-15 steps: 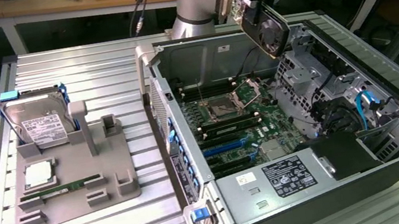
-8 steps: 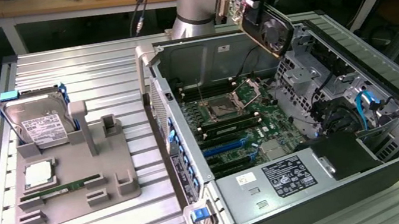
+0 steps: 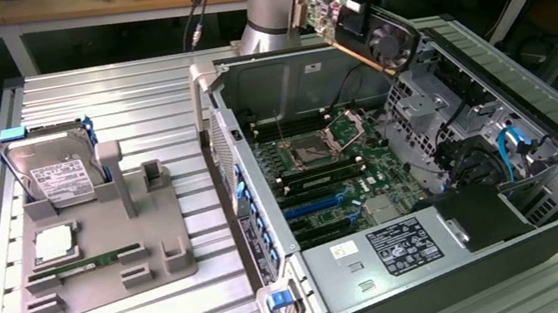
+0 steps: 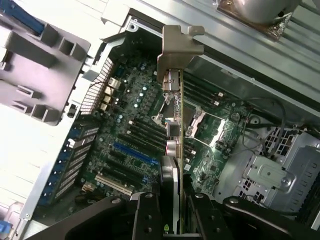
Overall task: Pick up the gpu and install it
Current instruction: 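Insert the gpu into the slot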
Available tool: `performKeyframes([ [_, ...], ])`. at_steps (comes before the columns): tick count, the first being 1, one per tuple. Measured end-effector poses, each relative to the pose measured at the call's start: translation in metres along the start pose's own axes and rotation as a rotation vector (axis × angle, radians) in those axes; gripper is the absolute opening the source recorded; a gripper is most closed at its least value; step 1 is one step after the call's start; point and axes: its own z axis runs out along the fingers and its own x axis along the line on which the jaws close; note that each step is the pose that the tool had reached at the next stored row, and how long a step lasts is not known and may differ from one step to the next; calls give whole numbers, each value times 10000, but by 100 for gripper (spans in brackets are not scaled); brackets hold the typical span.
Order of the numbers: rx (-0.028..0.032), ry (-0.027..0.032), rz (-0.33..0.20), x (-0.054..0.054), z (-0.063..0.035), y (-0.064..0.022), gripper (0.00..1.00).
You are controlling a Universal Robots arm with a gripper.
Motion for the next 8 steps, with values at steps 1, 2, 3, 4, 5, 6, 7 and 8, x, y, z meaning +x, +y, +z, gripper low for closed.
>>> performKeyframes([
  [1,-3,5,-227,0,0,0,27],
  [2,-6,9,-418,-1,0,0,27],
  [3,-10,14,-670,-1,0,-1,27],
  [4,-12,18,-854,-2,0,-1,27],
  [5,-16,23,-1056,-2,0,-1,27],
  [6,-18,26,-1219,-2,0,-1,27],
  [7,-22,31,-1452,-3,0,-1,27],
  [8,-25,35,-1654,-3,0,-2,27],
])
